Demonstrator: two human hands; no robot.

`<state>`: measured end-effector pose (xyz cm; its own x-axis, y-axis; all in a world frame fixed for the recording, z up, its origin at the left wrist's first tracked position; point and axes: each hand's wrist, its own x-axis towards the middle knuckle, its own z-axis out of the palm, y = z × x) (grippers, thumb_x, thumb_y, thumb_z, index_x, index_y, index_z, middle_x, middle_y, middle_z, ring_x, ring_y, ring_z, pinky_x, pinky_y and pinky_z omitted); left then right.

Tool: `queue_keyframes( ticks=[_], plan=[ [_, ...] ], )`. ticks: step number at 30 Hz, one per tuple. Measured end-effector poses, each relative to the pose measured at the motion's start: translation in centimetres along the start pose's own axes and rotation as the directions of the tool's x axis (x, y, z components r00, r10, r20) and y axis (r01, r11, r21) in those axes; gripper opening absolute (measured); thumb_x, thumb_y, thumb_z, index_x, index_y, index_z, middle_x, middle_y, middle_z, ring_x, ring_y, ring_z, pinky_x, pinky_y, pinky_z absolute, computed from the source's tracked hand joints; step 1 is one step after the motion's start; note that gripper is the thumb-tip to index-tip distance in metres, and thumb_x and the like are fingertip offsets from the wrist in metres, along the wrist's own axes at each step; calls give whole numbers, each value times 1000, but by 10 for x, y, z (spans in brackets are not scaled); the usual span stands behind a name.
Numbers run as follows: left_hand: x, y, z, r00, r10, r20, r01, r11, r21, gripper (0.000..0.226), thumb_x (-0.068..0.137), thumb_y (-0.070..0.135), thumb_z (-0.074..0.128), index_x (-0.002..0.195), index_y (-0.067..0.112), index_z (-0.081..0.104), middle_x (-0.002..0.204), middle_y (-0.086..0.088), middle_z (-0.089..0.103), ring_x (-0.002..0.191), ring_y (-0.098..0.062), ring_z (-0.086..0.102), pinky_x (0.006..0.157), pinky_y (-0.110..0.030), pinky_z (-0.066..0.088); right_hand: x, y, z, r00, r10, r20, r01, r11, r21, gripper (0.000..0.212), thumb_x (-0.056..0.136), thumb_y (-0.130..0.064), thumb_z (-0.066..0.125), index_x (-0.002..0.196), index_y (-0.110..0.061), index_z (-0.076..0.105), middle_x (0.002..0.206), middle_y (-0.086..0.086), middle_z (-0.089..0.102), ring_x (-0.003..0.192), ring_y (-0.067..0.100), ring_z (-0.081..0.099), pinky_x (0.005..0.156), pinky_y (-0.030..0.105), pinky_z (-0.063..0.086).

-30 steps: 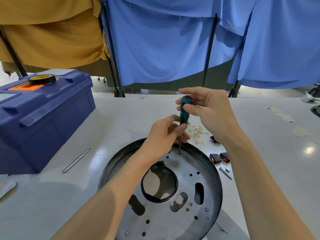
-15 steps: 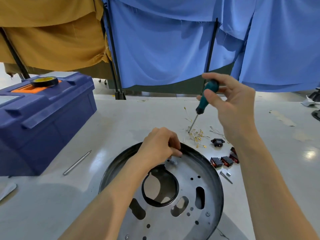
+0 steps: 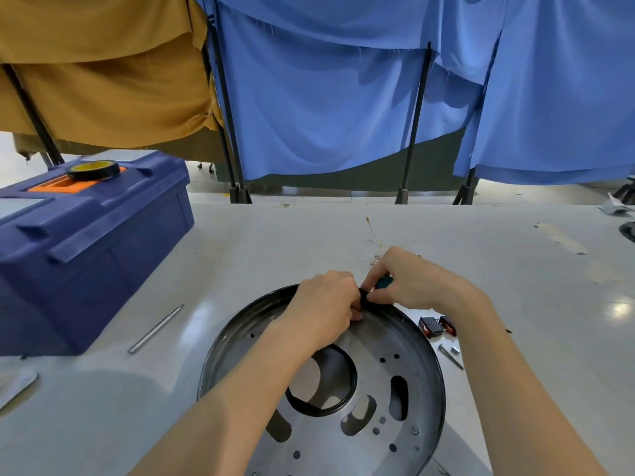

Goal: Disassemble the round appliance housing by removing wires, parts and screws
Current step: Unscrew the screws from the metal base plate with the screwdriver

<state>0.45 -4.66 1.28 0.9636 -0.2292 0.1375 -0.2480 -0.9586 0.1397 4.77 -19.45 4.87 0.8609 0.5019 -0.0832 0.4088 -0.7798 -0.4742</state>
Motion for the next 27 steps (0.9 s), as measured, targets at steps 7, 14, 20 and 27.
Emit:
queue_keyframes(
  ticks=[7, 14, 20, 27],
  plan=[
    [-2, 11, -2, 986, 168, 25, -165, 917, 362, 17, 98, 14, 49, 111, 9, 57, 107, -7, 53, 88, -31, 60, 58, -34, 28, 1, 1, 0, 999, -17, 42, 15, 999, 37, 15, 88, -11, 62, 95, -16, 75, 90, 19, 68, 60, 20, 49, 58, 31, 45],
    [-7, 17, -1, 986, 157, 49, -163, 885, 437, 27, 88, -4, 51, 114, 5, 49, 111, -10, 46, 73, -26, 55, 43, -30, 15, 2, 4, 1, 997, -25, 72, 19, 997, 78, 19, 86, -6, 58, 88, -17, 74, 75, 20, 58, 52, 22, 41, 48, 29, 38],
    [-9, 18, 3, 988, 146, 59, -157, 889, 430, 38, 81, -12, 53, 114, 3, 46, 111, -13, 43, 64, -19, 38, 42, -28, 14, 2, 5, 1, 997, -35, 70, 28, 995, 96, 25, 85, -6, 57, 72, -23, 69, 71, 18, 57, 49, 22, 40, 47, 29, 37],
    [-6, 14, 14, 989, 141, 47, -147, 897, 417, 34, 83, -8, 54, 114, 4, 45, 112, -15, 41, 54, -15, 30, 40, -27, 16, 3, 8, 2, 997, -47, 61, 40, 993, 112, 23, 86, -9, 59, 70, -22, 69, 85, 32, 63, 49, 24, 41, 53, 34, 38]
  ],
)
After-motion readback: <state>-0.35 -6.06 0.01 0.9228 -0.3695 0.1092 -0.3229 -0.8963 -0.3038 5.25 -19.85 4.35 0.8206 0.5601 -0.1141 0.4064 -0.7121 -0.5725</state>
